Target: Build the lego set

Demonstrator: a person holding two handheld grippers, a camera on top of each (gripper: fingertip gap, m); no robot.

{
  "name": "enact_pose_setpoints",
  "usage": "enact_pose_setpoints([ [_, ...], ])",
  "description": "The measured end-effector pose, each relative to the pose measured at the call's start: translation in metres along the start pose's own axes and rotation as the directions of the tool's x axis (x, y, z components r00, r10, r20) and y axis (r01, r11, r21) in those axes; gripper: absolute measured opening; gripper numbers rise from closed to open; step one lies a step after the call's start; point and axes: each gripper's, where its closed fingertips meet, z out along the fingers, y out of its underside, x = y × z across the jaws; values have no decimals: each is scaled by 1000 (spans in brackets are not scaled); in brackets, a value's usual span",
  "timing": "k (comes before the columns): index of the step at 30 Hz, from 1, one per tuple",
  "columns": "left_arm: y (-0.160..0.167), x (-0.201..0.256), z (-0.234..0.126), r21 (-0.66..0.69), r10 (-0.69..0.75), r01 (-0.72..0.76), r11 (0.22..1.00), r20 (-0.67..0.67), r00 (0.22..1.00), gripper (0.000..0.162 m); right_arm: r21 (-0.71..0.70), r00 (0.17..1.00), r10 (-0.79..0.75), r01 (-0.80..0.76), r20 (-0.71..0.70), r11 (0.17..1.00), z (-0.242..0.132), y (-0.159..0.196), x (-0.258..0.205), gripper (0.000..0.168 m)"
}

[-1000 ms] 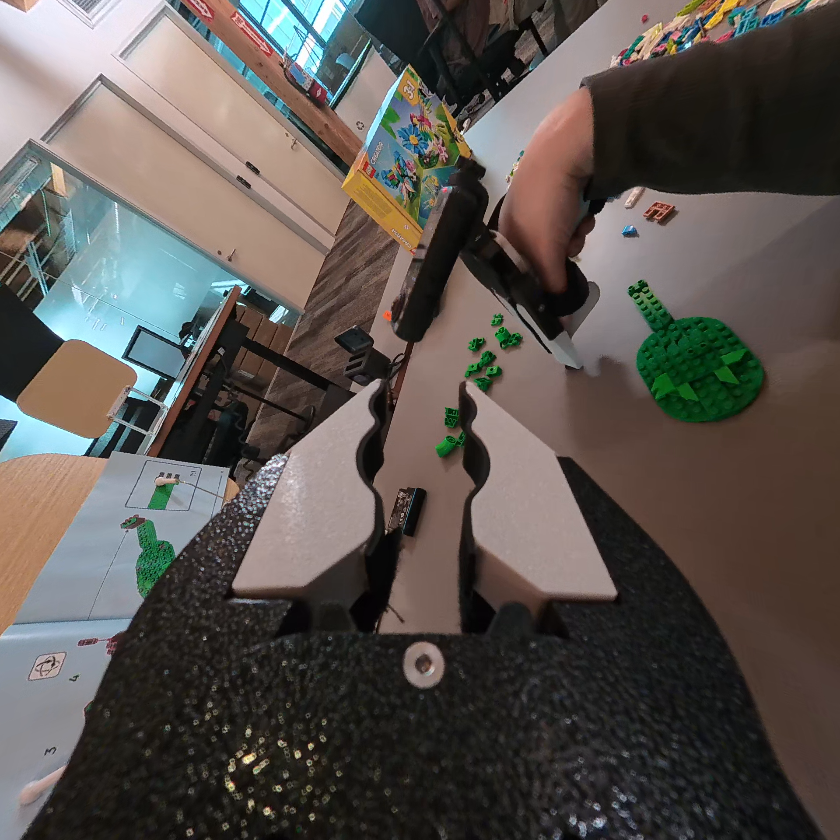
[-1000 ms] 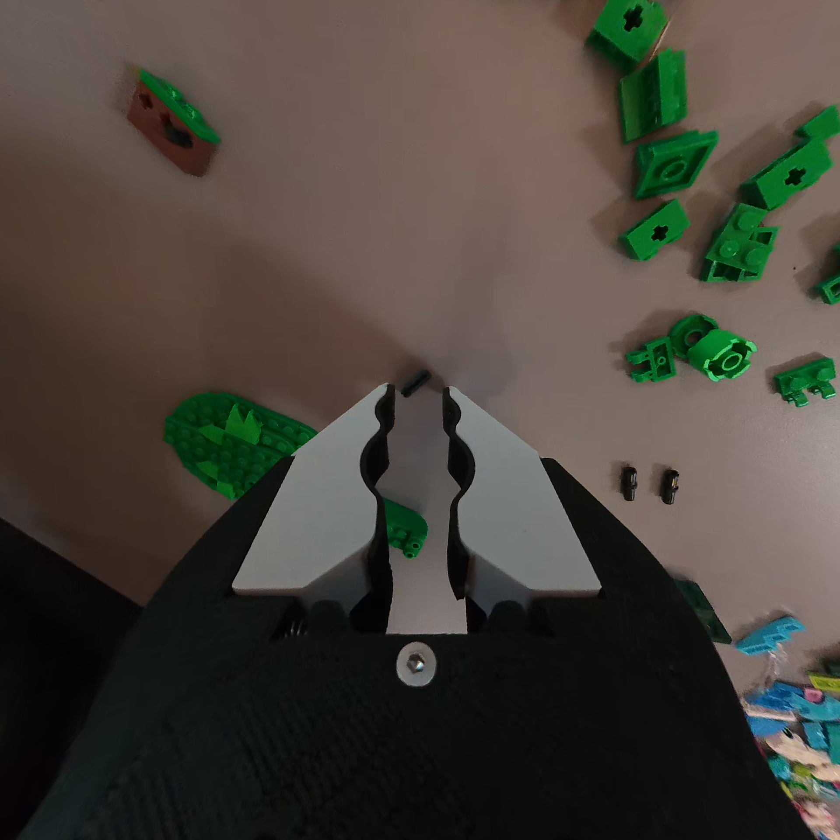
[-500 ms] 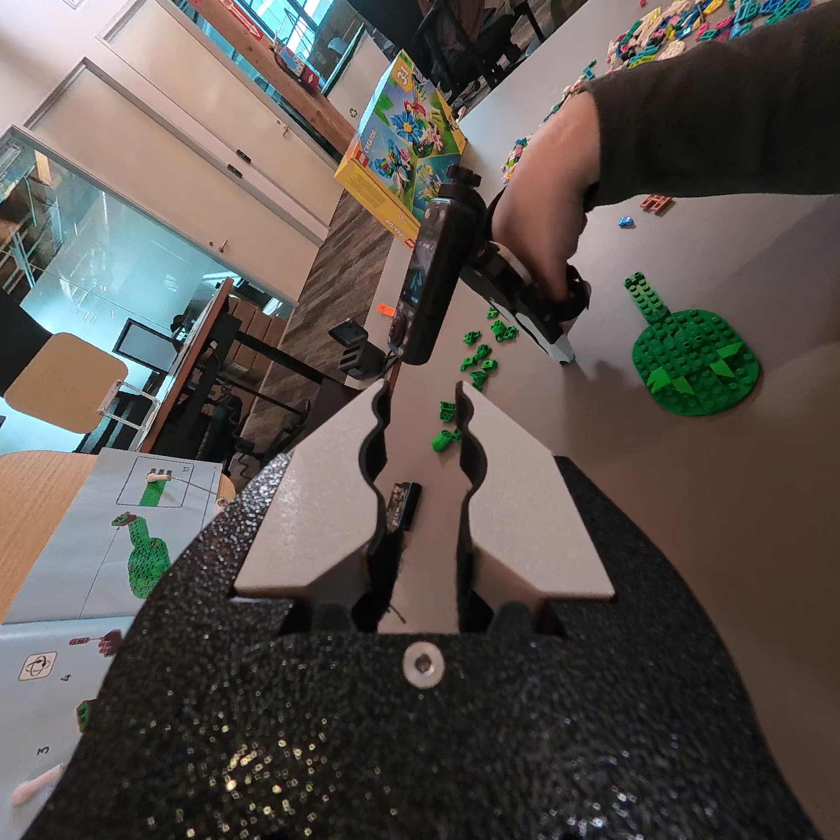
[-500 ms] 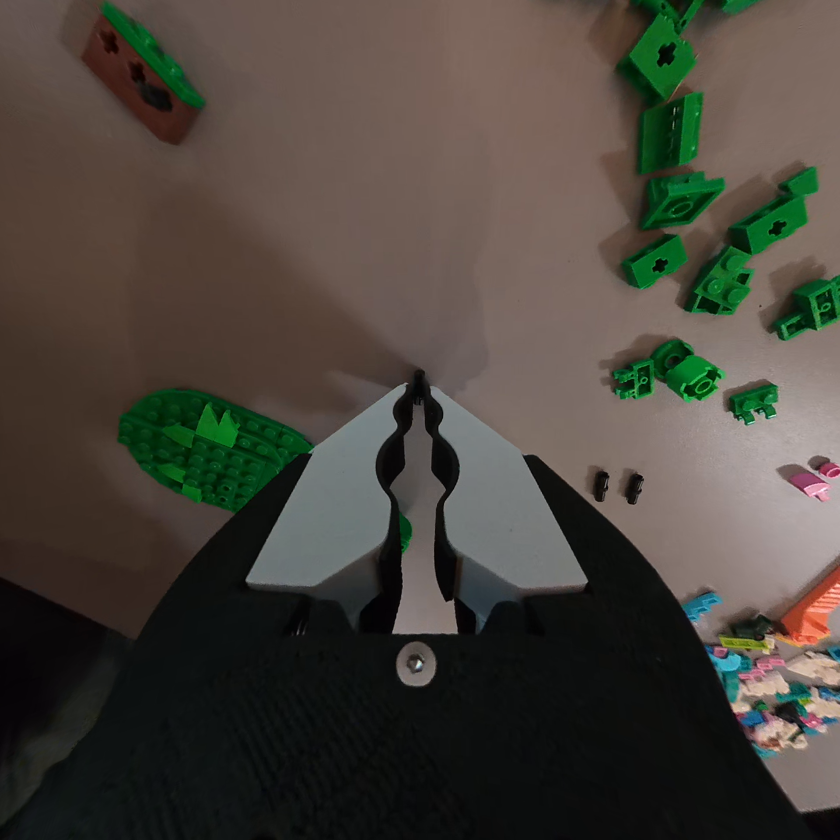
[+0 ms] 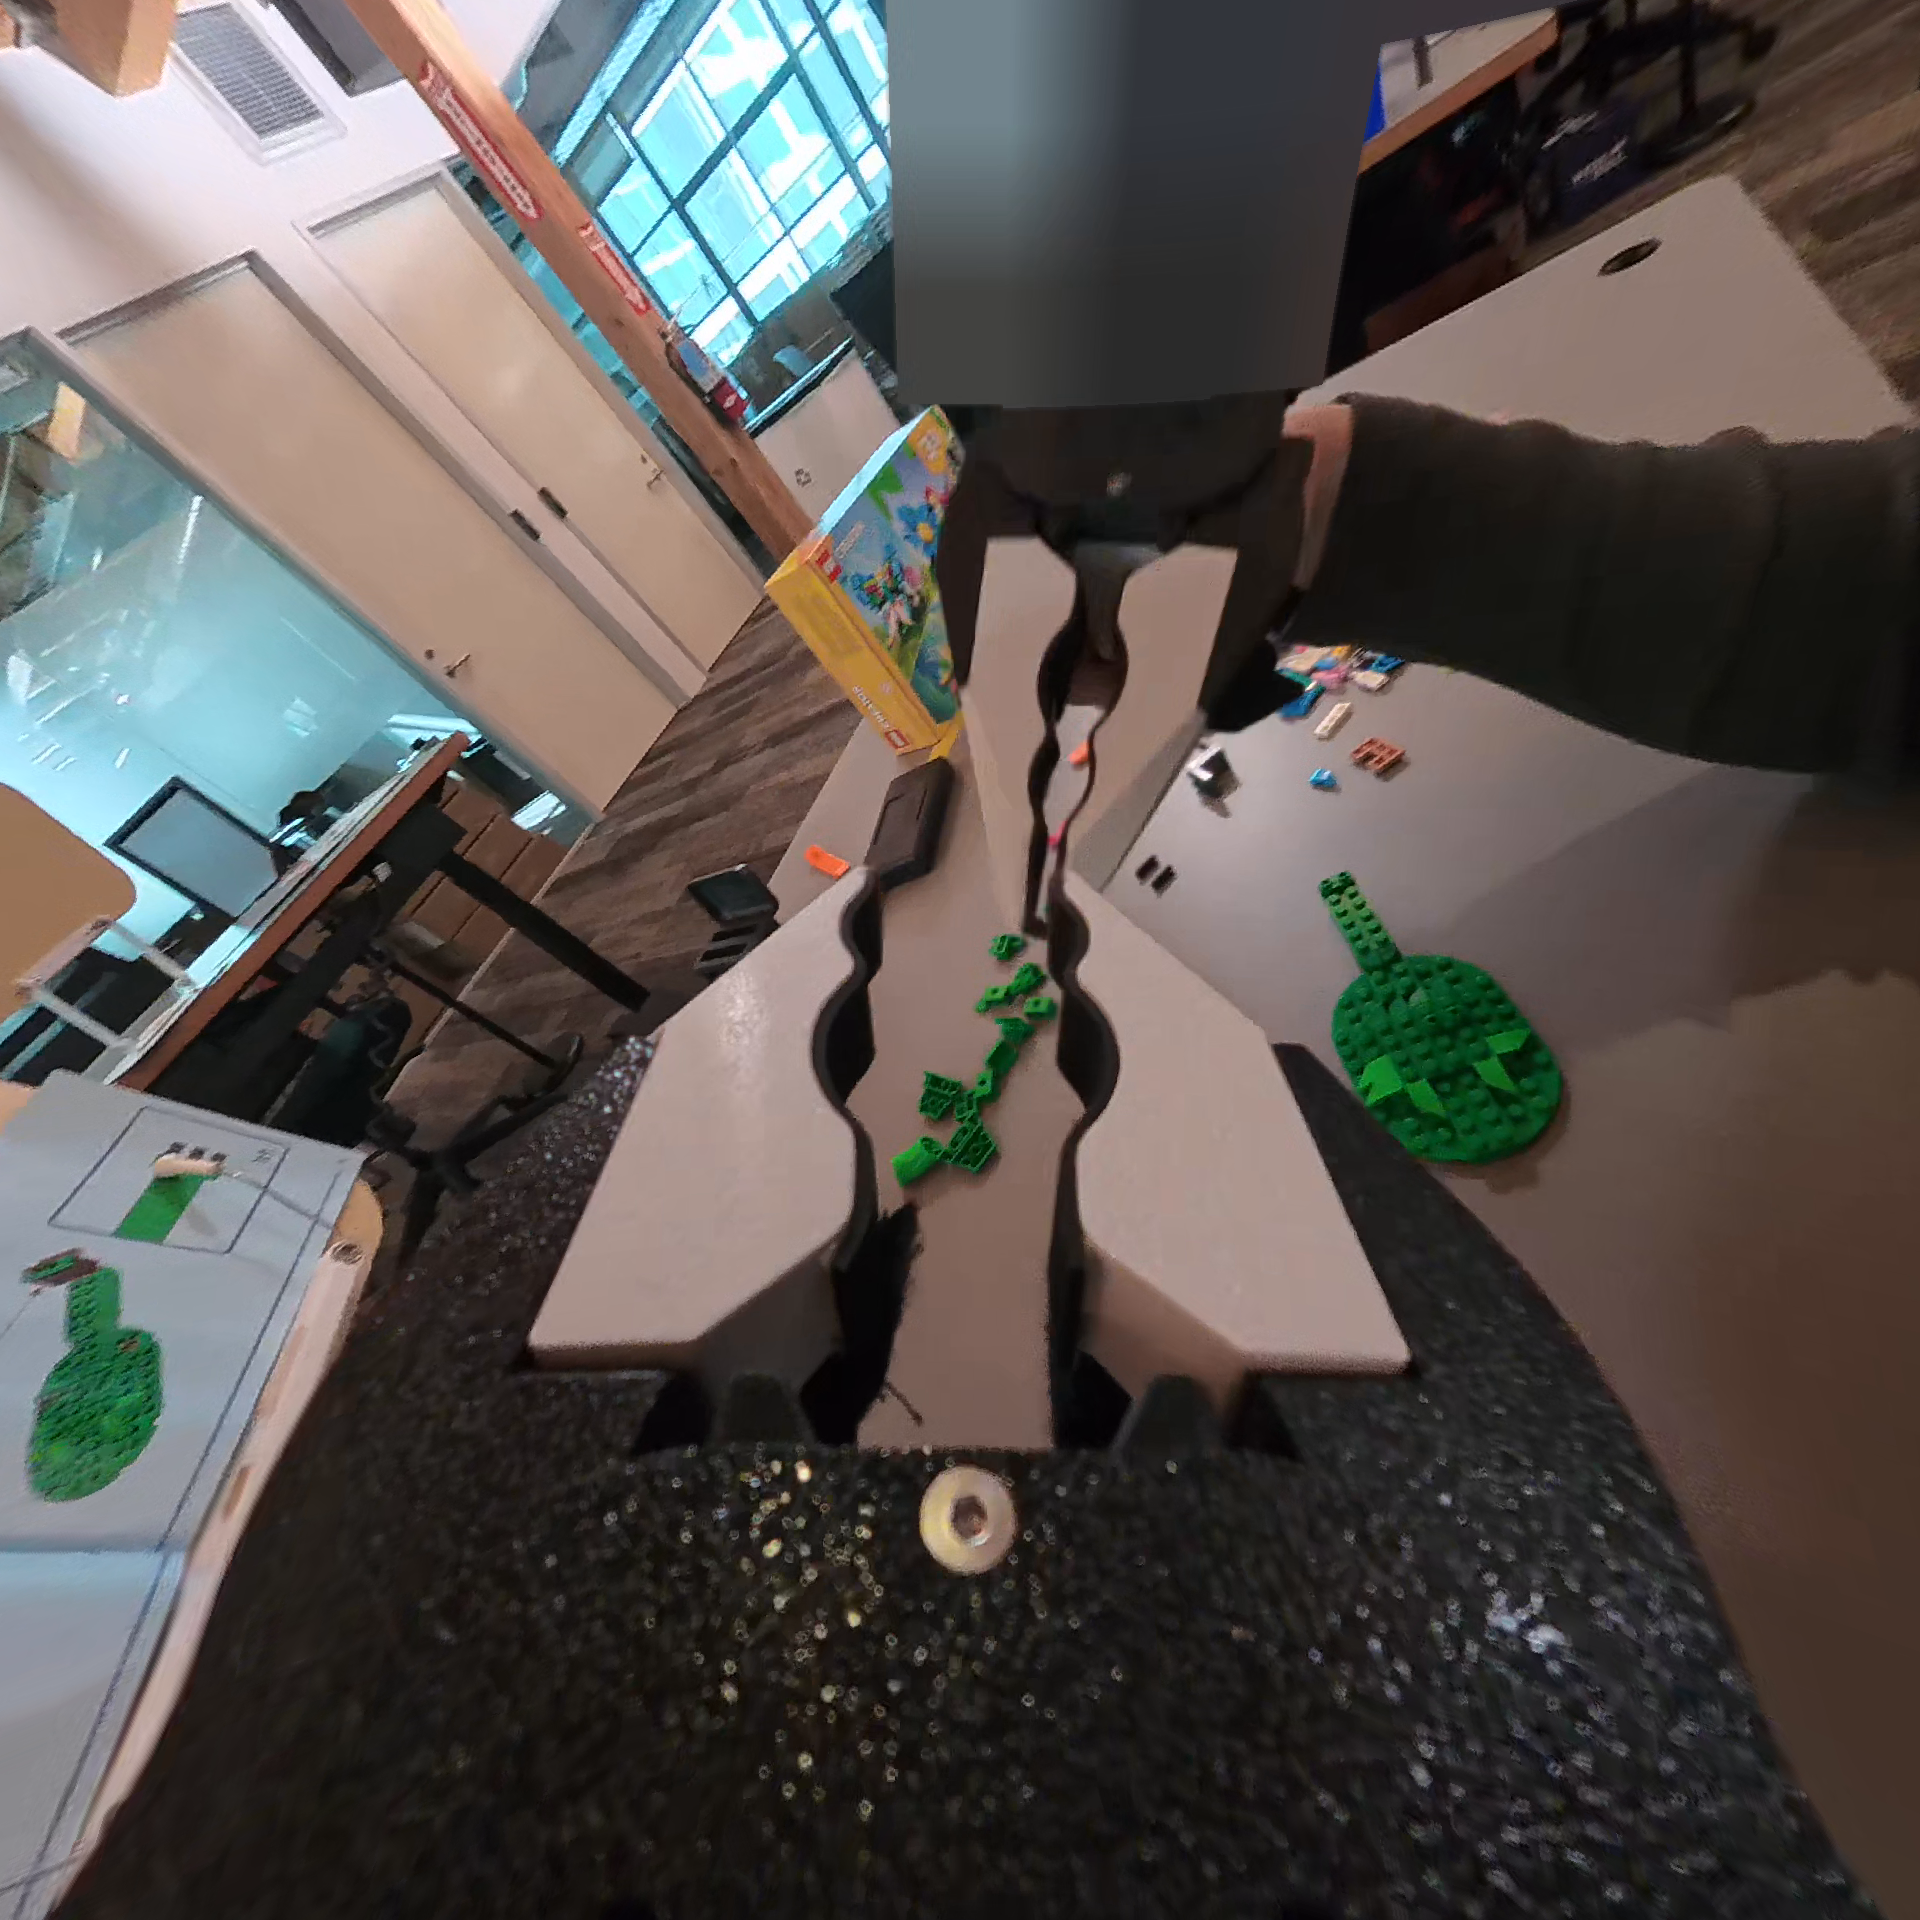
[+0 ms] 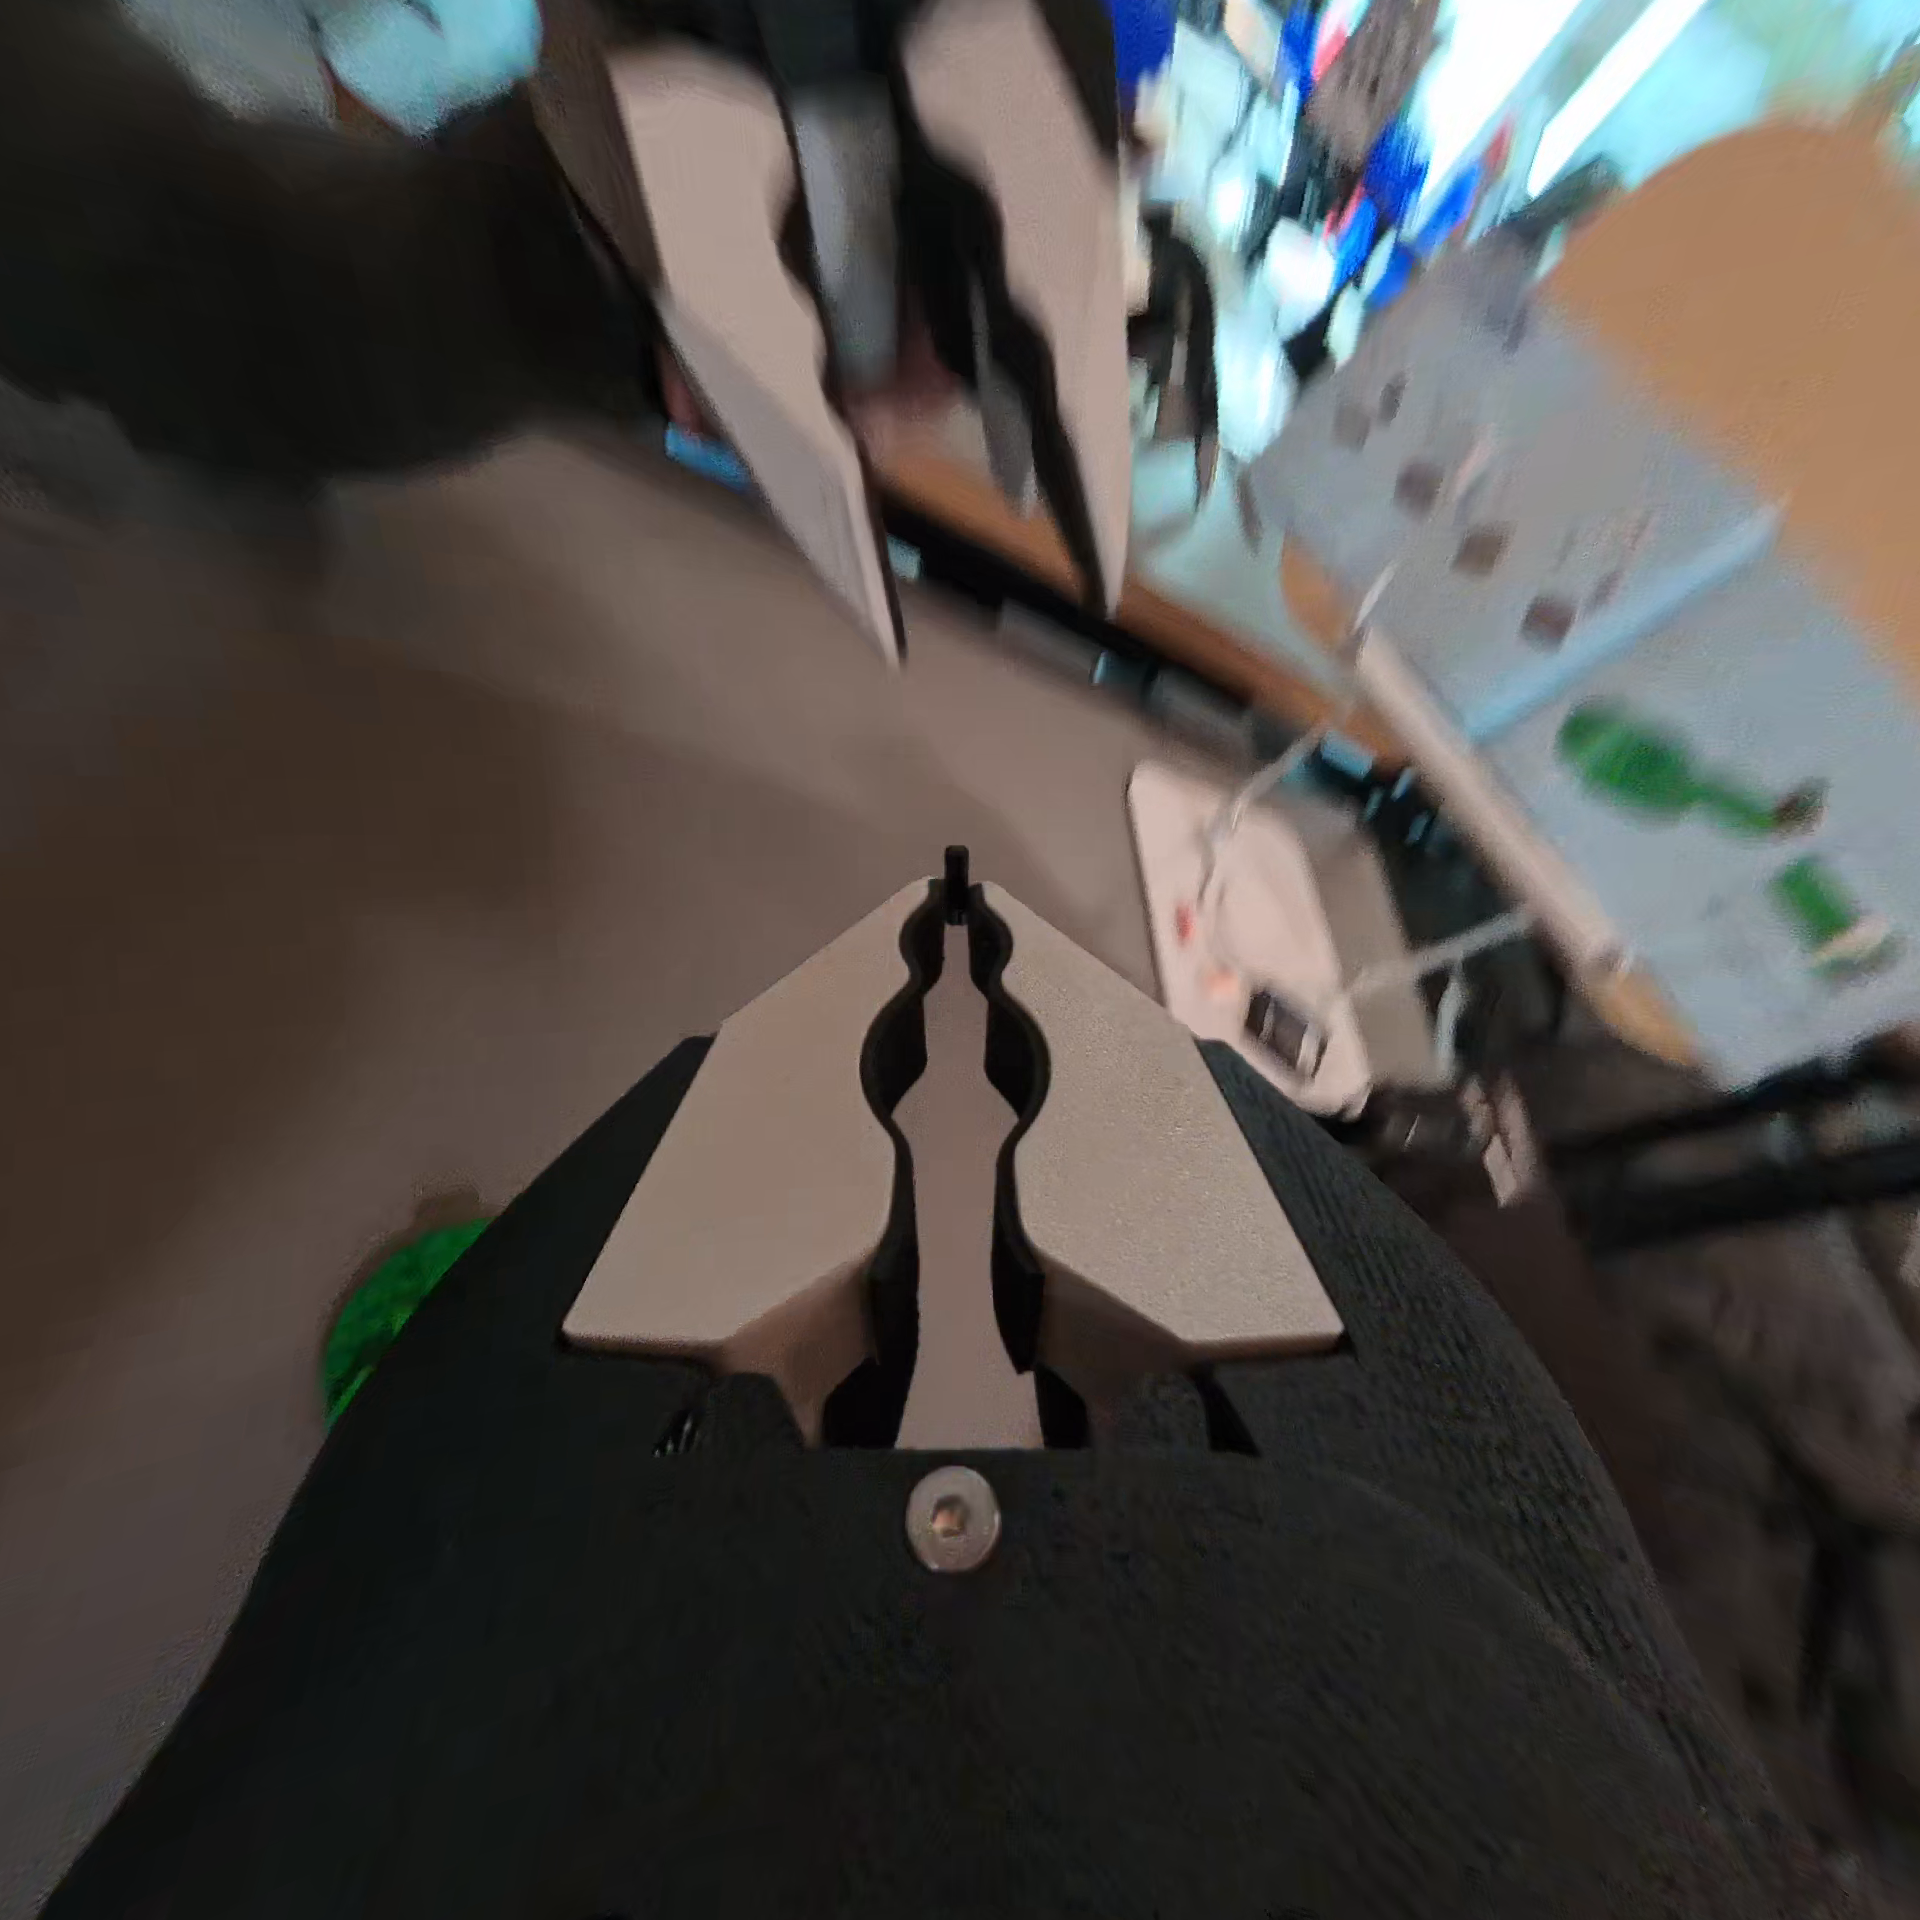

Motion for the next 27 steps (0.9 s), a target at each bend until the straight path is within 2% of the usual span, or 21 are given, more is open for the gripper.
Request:
enact_pose_setpoints([
  [3, -6, 9, 2, 35, 7, -5, 999, -36, 999, 30, 188, 995, -89, 95, -38, 978, -12, -45, -6, 2],
  [6, -22, 17, 2, 120, 28, -21, 993, -57, 998, 28, 300, 990, -130, 139, -51, 944, -21, -69, -13, 3],
  [10, -45, 25, -5, 241, 37, -16, 970, -82, 996, 13, 397, 989, -139, 146, -47, 906, -30, -85, -18, 2],
  [13, -54, 25, -11, 293, 47, -24, 956, -72, 996, 8, 436, 985, -155, 171, -72, 884, -37, -93, -18, 2],
  [18, -55, 22, -12, 297, 75, -61, 953, -36, 997, 14, 500, 984, -155, 180, -92, 847, -44, -104, -19, 2],
  [20, -58, 23, -12, 308, 118, -112, 945, 1, 993, 13, 515, 983, -144, 181, -112, 838, -44, -107, -17, 1],
  [22, -61, 18, -13, 300, 186, -207, 931, 99, 978, 9, 522, 985, -122, 168, -122, 836, -41, -110, -14, 2],
  [27, -69, 1, -19, 196, 335, -424, 884, 367, 868, 2, 577, 995, 24, 39, -101, 816, -35, -119, -3, 2],
])
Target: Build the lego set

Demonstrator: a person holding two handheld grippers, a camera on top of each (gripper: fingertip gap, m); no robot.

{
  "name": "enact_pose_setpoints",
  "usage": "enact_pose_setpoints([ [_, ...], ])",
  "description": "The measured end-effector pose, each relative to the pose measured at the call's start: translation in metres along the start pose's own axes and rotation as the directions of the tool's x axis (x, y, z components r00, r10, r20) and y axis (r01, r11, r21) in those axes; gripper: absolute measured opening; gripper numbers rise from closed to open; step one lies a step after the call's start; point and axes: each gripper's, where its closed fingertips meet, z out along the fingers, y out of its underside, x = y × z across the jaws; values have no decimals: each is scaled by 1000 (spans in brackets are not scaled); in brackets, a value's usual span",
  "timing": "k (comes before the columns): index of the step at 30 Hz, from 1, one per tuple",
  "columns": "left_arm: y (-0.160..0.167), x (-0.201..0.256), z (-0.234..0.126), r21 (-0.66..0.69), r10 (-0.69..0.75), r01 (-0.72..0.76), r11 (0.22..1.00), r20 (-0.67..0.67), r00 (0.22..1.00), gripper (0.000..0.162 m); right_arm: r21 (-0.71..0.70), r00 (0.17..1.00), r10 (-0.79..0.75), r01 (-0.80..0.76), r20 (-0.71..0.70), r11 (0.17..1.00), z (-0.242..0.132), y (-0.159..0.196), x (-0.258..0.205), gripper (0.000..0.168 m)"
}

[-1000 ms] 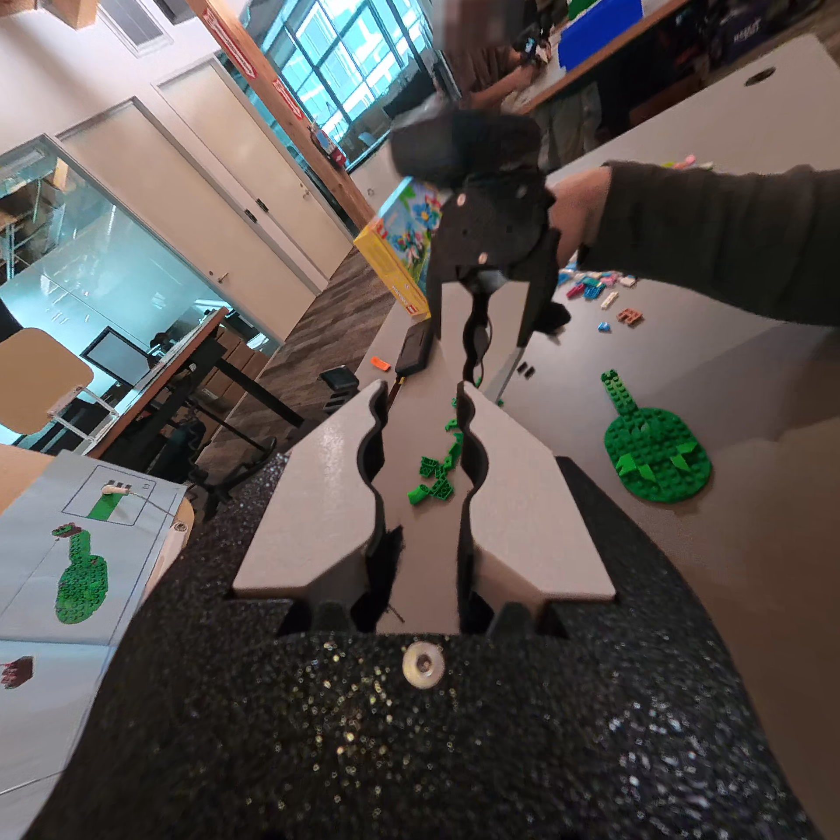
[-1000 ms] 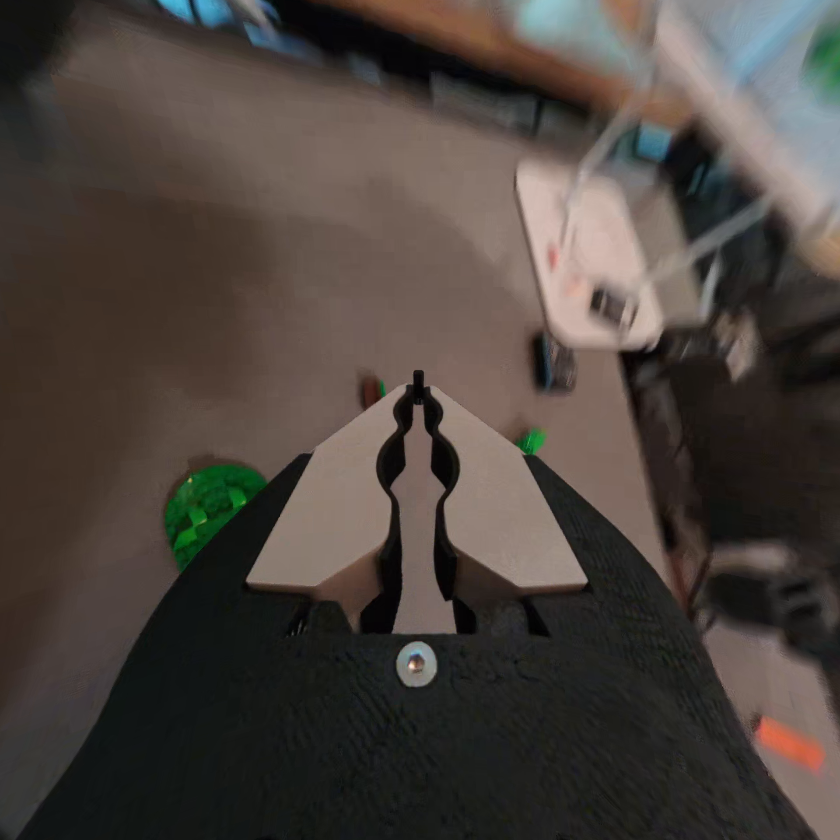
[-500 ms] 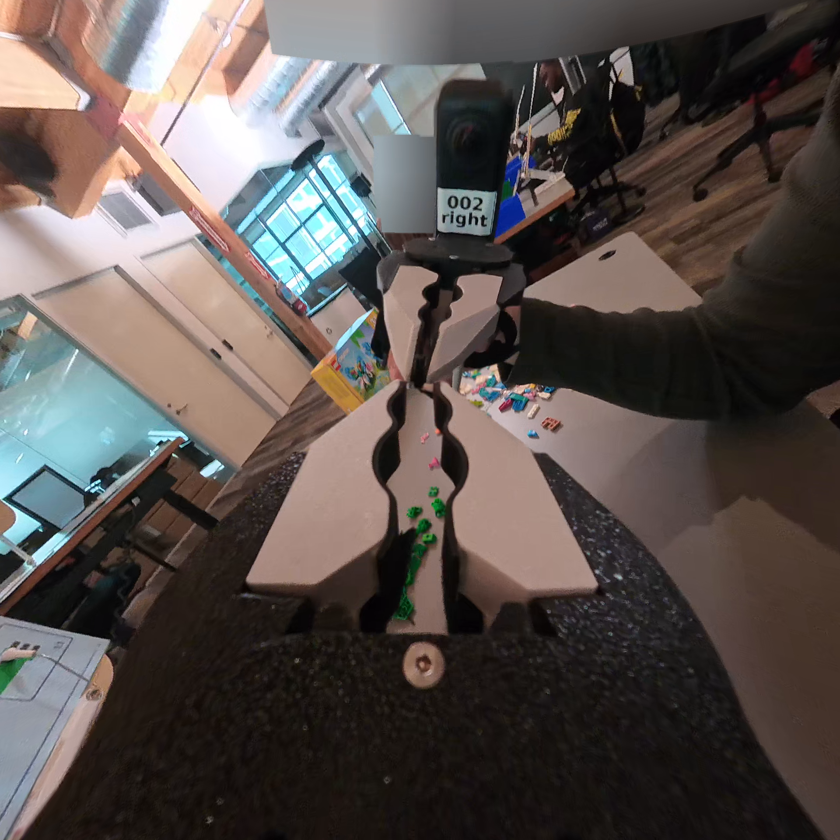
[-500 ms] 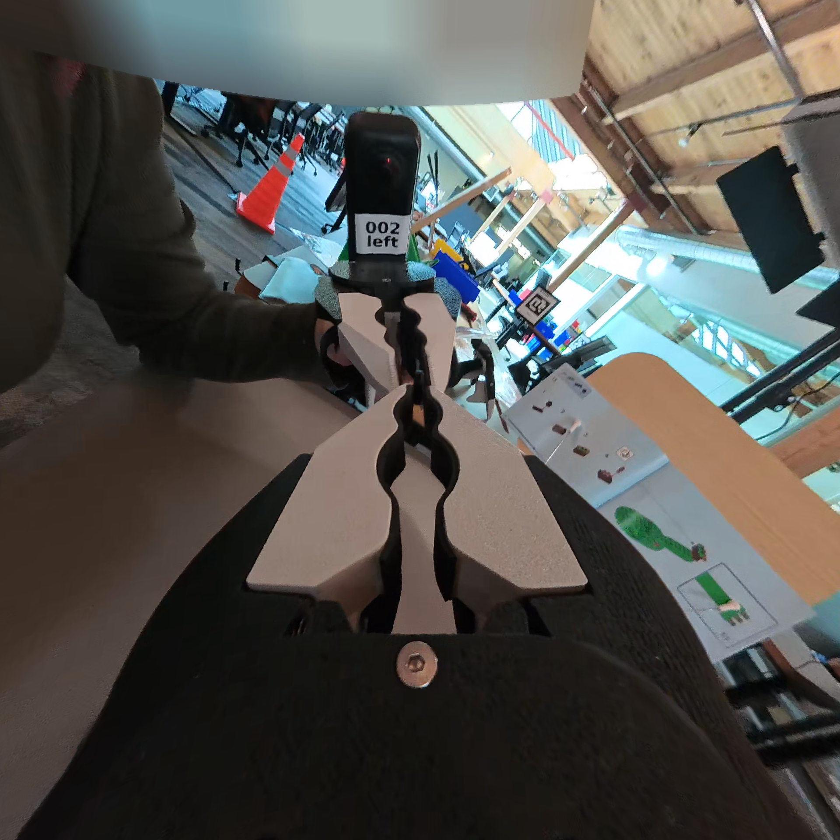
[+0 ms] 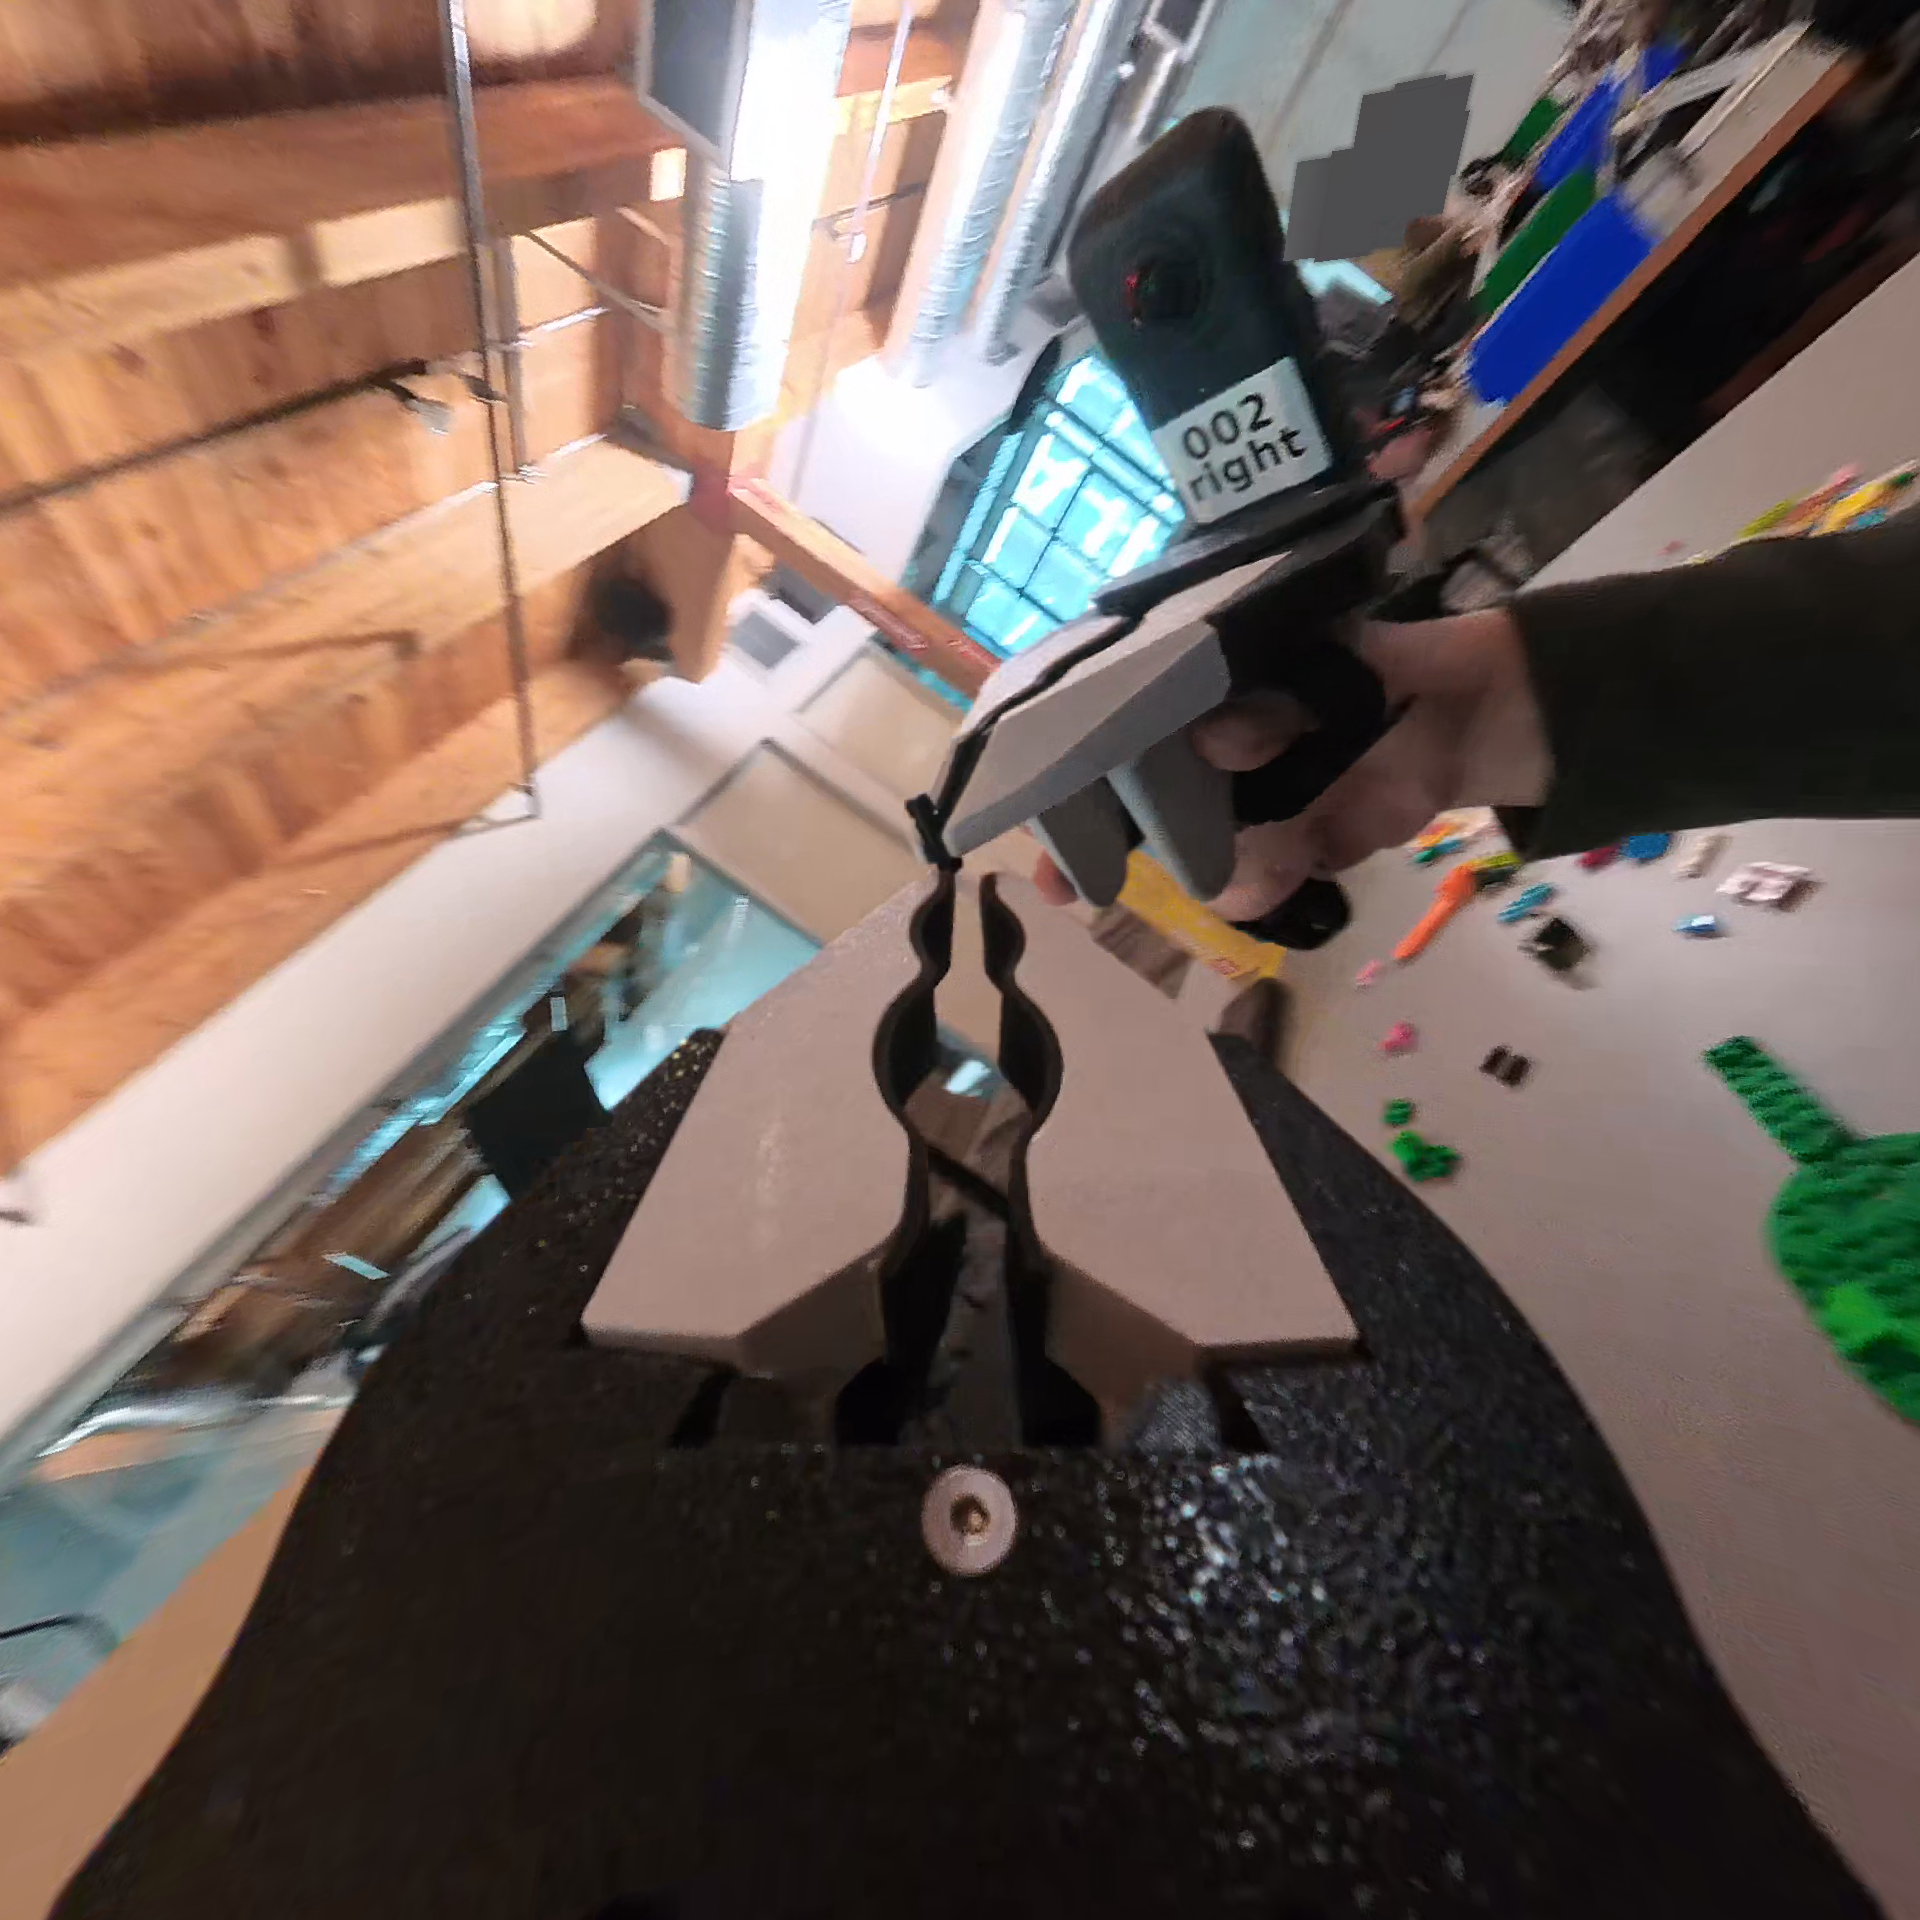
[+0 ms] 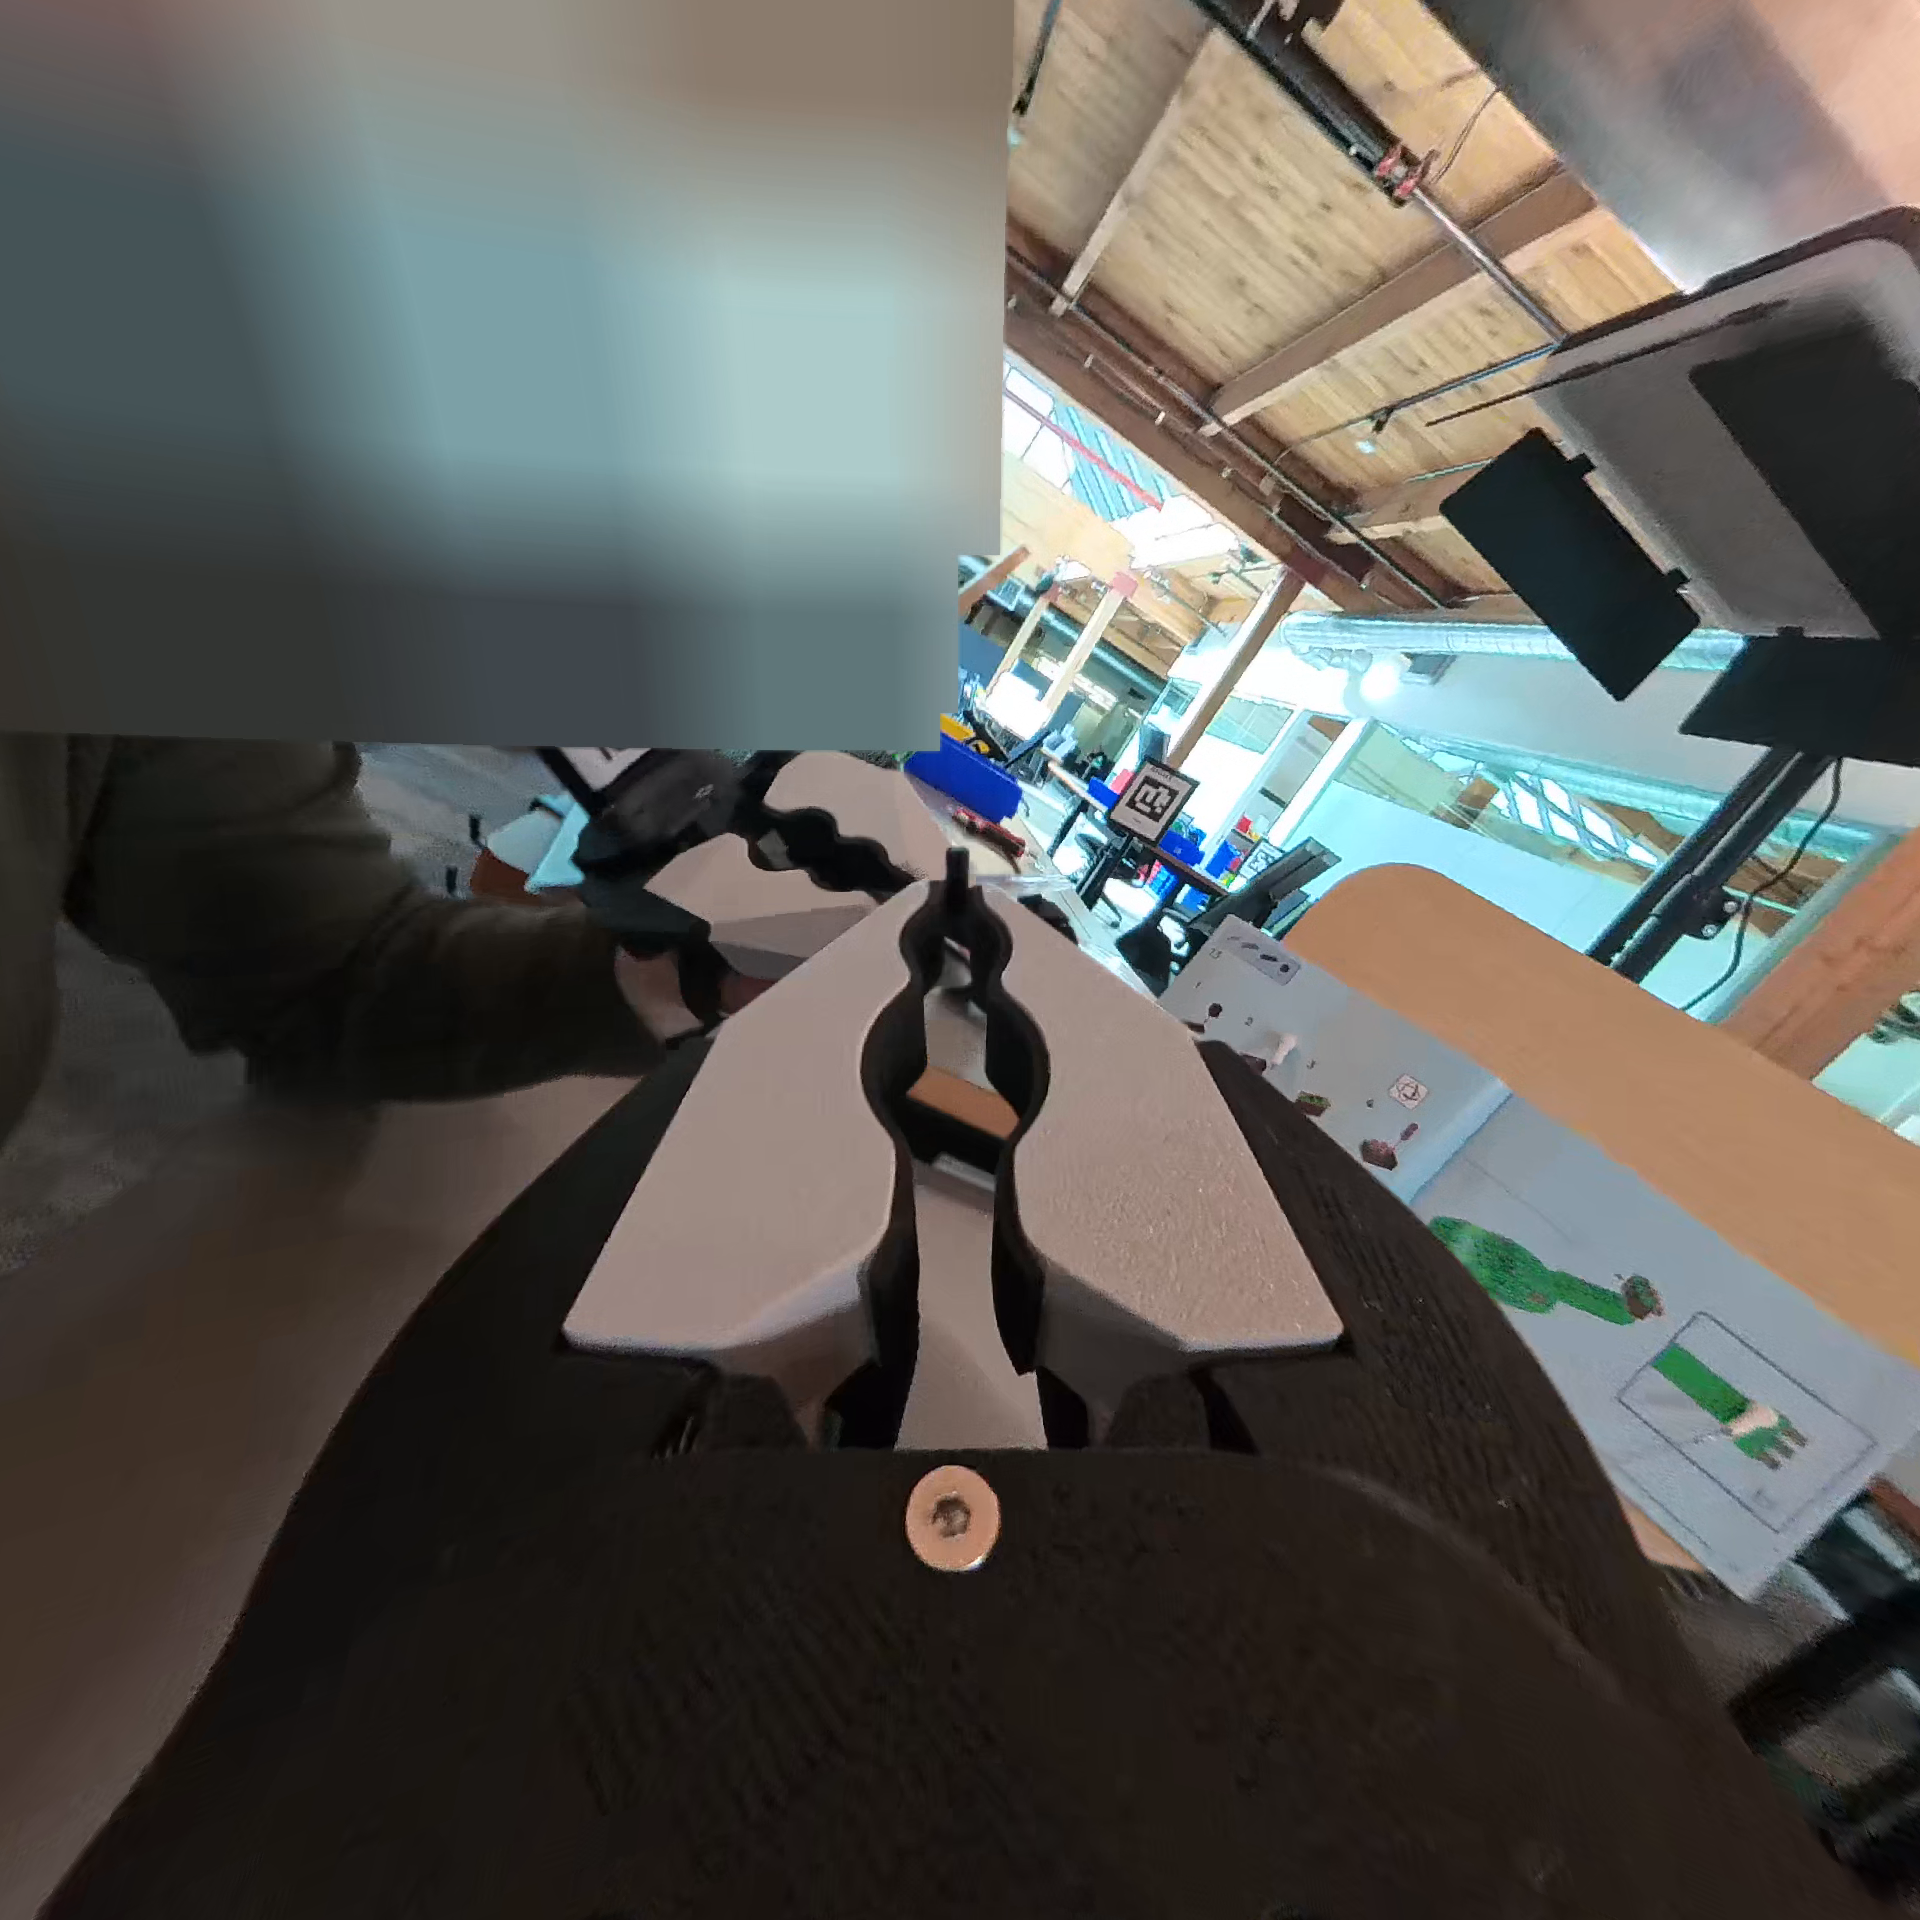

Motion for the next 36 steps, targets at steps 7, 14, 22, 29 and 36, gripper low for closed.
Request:
enact_pose_setpoints([
  [7, -2, -15, -3, 17, 16, -18, 1000, 118, 993, 0, 34, 997, -18, 21, -79, 999, 8, -5, 6, 2],
  [14, 1, -14, 0, 2, 5, -6, 1000, 120, 993, 12, 4, 978, -125, 127, -170, 992, 8, -3, 14, 2],
  [22, -14, -25, -15, 159, -215, 210, 965, 15, 977, 18, -170, 863, -462, 433, -206, 885, 7, 9, 14, 2],
  [29, -6, -14, -10, 88, -143, 144, 986, -18, 990, 9, -183, 864, -473, 444, -173, 877, 10, 14, 10, 2],
  [36, -2, -11, -8, 68, -160, 162, 984, -37, 986, 2, -187, 873, -466, 439, -139, 879, 7, 17, 8, 2],
])
